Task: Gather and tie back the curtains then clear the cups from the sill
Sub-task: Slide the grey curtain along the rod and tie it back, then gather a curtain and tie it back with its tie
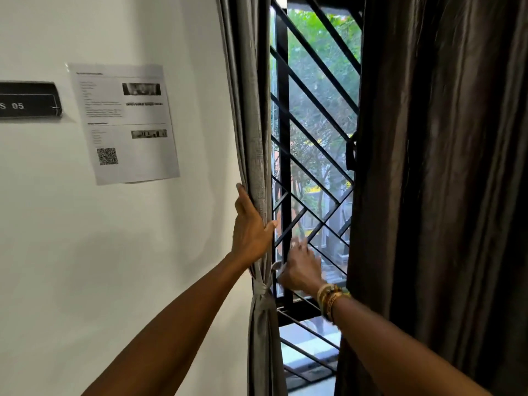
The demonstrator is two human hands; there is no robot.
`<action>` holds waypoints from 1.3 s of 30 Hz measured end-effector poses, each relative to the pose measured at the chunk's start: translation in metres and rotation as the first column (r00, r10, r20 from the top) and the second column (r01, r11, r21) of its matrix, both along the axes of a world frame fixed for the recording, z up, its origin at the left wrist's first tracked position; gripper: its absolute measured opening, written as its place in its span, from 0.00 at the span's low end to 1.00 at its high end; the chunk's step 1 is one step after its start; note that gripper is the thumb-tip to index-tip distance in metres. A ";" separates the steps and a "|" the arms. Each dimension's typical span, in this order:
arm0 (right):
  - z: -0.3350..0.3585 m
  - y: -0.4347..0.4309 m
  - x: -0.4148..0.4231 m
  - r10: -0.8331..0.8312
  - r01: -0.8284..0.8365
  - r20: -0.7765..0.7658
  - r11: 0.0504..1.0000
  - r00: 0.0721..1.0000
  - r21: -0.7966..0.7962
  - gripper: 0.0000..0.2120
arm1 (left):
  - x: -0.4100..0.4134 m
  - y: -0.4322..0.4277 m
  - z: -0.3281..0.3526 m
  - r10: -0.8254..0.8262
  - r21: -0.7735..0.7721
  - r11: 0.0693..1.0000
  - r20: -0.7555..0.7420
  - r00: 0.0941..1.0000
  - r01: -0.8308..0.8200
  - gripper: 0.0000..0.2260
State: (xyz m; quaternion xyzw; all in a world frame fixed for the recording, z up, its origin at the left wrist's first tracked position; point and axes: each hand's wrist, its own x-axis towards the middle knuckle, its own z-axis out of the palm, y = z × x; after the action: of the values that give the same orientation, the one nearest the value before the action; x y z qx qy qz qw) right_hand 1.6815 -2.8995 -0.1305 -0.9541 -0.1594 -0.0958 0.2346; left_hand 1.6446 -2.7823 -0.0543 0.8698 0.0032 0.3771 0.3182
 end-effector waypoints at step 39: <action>0.208 -0.329 0.161 -0.008 0.397 0.814 0.876 0.580 -0.274 0.40 | 0.183 -0.244 0.117 0.012 0.700 0.642 0.399 0.917 -0.313 0.33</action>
State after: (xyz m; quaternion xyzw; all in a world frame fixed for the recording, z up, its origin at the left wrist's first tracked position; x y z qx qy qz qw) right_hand 1.8423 -3.2284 0.0770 -0.8496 -0.1500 -0.4977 -0.0889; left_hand 1.8278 -3.0265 0.0632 0.8343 -0.1314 0.5239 -0.1105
